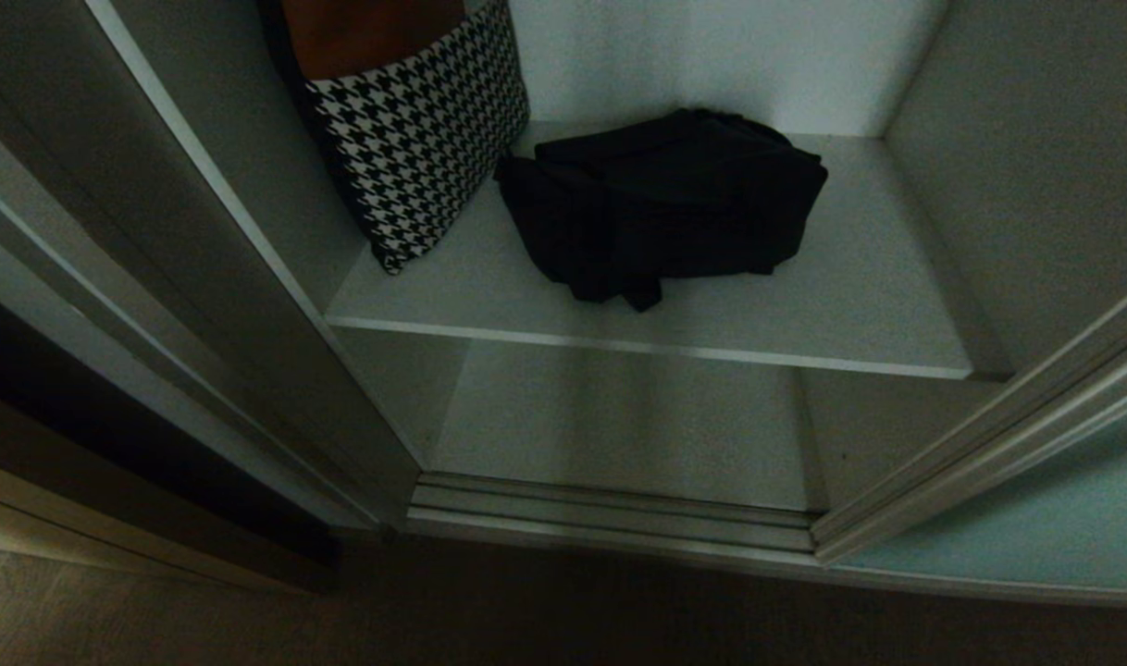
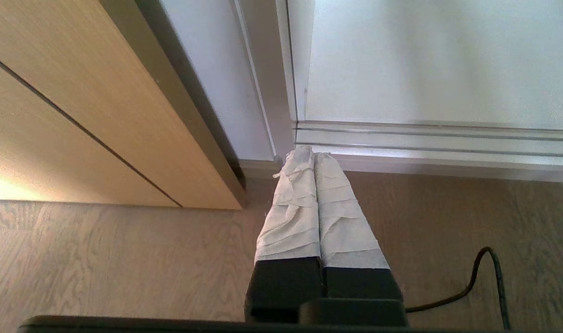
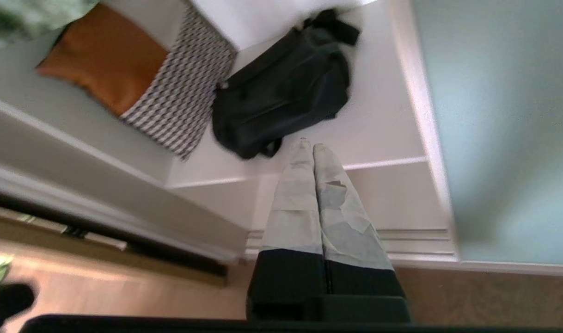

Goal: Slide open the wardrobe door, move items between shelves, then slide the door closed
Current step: Close the door

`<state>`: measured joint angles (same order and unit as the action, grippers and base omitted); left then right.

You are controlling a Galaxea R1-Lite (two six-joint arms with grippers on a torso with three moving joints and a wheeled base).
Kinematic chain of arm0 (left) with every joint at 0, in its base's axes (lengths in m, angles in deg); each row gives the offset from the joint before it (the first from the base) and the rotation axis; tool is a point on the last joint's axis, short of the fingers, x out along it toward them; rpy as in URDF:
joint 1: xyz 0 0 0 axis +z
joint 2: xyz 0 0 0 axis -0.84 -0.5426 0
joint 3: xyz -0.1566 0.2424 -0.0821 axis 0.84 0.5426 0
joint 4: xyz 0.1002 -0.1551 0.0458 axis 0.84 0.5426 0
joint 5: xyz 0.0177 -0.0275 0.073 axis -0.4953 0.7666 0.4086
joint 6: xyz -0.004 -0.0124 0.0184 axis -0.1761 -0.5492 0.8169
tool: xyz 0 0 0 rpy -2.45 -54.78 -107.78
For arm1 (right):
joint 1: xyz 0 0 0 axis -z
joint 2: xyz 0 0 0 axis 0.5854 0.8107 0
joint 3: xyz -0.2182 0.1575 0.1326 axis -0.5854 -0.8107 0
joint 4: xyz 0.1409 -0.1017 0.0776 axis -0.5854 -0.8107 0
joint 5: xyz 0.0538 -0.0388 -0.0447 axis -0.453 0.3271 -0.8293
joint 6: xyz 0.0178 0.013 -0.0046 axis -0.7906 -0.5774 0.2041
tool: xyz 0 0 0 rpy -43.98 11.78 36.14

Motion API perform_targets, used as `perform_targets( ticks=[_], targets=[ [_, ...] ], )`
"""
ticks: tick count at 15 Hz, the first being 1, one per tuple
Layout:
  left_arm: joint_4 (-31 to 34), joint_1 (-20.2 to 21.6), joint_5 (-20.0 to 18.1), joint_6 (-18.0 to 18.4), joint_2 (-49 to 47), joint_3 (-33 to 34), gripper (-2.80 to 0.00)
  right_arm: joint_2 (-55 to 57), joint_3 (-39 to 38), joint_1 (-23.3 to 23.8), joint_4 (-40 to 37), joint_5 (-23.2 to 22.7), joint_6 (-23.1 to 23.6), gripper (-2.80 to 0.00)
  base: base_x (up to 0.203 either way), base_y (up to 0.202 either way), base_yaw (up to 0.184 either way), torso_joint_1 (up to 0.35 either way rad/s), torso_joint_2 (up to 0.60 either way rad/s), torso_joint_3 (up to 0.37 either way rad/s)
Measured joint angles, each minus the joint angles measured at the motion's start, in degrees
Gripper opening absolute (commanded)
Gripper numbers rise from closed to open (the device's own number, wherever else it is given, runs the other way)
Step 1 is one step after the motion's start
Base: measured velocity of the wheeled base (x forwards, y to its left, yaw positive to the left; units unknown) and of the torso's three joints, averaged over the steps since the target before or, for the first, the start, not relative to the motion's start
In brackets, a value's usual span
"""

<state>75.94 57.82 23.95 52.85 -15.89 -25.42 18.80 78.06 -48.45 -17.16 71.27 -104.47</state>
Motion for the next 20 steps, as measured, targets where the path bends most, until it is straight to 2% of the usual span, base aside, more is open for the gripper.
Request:
perform_targets(
  ticks=[2, 8, 13, 15, 18, 20],
  targets=[
    [0.0, 0.0, 0.0, 0.0, 0.0, 0.0, -2.8, 1.3, 0.0, 0.1, 0.5, 2.8, 0.4, -2.8, 0.0, 0.0, 0.0, 0.0, 0.0, 0.0],
    [0.0, 0.0, 0.0, 0.0, 0.0, 0.0, -2.8, 5.8, 0.7, 2.8, 4.5, 7.3, 0.4, -2.8, 0.0, 0.0, 0.0, 0.0, 0.0, 0.0],
    [0.0, 0.0, 0.0, 0.0, 0.0, 0.0, -2.8, 8.9, 0.5, 5.1, 7.1, 8.1, 0.2, -2.8, 0.0, 0.0, 0.0, 0.0, 0.0, 0.0],
    [0.0, 0.0, 0.0, 0.0, 0.0, 0.0, -2.8, 9.3, 0.2, 5.2, 8.5, 9.9, 0.2, -2.8, 0.0, 0.0, 0.0, 0.0, 0.0, 0.0],
    [0.0, 0.0, 0.0, 0.0, 0.0, 0.0, -2.8, 9.0, -0.3, 5.7, 8.3, 10.3, 1.8, -2.8, 0.0, 0.0, 0.0, 0.0, 0.0, 0.0],
    [0.0, 0.0, 0.0, 0.0, 0.0, 0.0, -2.8, 8.4, -0.8, 8.2, 8.0, 10.3, 3.4, -2.8, 0.0, 0.0, 0.0, 0.0, 0.0, 0.0]
  ],
)
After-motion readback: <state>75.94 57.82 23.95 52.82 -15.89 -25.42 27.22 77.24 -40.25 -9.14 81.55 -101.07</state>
